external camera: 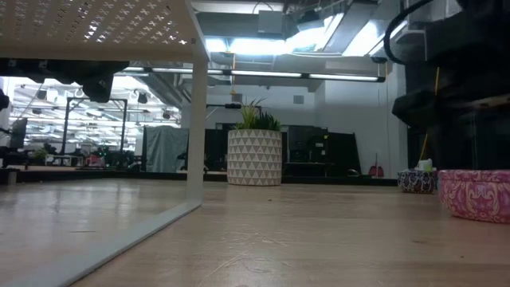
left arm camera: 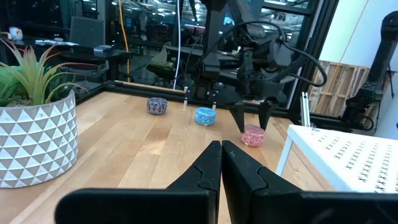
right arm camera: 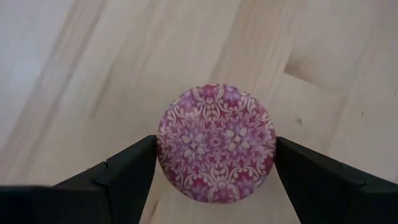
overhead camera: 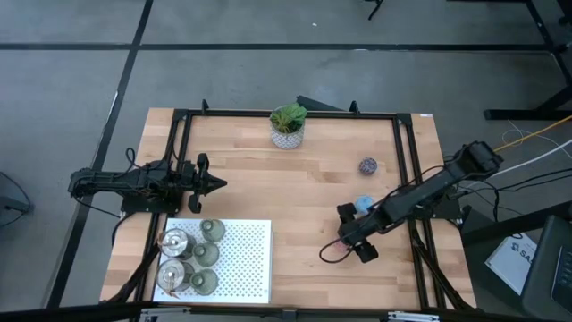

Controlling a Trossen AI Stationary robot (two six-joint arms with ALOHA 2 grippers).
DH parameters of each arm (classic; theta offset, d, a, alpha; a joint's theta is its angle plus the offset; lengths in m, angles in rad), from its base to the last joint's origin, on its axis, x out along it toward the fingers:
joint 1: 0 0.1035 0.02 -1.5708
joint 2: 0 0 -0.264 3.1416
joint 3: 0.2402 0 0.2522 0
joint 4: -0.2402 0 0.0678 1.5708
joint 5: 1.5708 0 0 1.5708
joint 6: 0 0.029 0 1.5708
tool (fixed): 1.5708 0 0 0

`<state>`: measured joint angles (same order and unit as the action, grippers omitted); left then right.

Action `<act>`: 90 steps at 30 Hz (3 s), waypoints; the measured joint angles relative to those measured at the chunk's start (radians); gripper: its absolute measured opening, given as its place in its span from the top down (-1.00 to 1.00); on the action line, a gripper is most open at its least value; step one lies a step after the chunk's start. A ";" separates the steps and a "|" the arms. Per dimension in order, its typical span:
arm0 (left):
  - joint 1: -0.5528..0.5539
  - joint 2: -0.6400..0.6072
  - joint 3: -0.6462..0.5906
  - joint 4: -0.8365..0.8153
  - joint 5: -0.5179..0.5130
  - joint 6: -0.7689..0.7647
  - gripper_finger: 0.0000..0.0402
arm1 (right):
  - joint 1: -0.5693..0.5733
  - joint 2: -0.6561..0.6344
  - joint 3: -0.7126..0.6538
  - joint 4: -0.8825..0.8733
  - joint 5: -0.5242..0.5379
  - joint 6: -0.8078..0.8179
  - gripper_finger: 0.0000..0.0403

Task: Pick & Place candle stick holders
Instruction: Put the pink scented candle on the shelf

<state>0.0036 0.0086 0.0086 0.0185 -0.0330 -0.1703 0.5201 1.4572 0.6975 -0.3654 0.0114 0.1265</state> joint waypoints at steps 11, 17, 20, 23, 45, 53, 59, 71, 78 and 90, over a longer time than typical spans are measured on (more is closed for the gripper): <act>0.000 0.000 0.000 0.000 0.000 0.000 0.97 | 0.000 0.052 0.000 0.048 0.018 -0.003 -0.59; 0.000 0.000 0.000 0.000 0.000 0.000 0.97 | -0.001 0.054 0.000 0.060 0.043 -0.027 -0.53; 0.000 0.000 0.000 0.000 0.000 0.000 0.97 | 0.000 0.054 0.000 0.066 0.055 -0.029 -0.43; 0.000 0.000 0.000 0.000 0.000 0.000 0.97 | -0.002 0.054 0.000 0.075 0.057 -0.029 -0.41; 0.000 0.000 0.000 0.000 0.000 0.000 0.96 | -0.179 0.054 0.359 -0.107 -0.046 -0.064 -0.44; 0.000 0.000 0.000 0.000 0.000 0.000 0.96 | -0.241 0.072 0.527 -0.098 -0.046 -0.037 -0.44; 0.000 0.000 0.000 0.001 0.000 0.000 0.97 | -0.252 0.191 0.709 -0.145 -0.049 -0.113 -0.44; 0.000 0.002 0.000 0.007 0.000 0.000 0.97 | -0.249 0.448 1.088 -0.178 -0.050 -0.207 -0.45; 0.000 0.002 0.000 0.007 0.000 0.000 0.97 | -0.249 0.516 1.099 -0.044 -0.180 -0.219 -0.45; 0.000 0.002 0.000 0.007 0.000 0.000 0.97 | -0.255 0.606 1.099 -0.009 -0.165 -0.215 -0.45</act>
<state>0.0036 0.0101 0.0086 0.0254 -0.0326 -0.1703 0.2650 2.0628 1.7966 -0.3745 -0.1535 -0.0886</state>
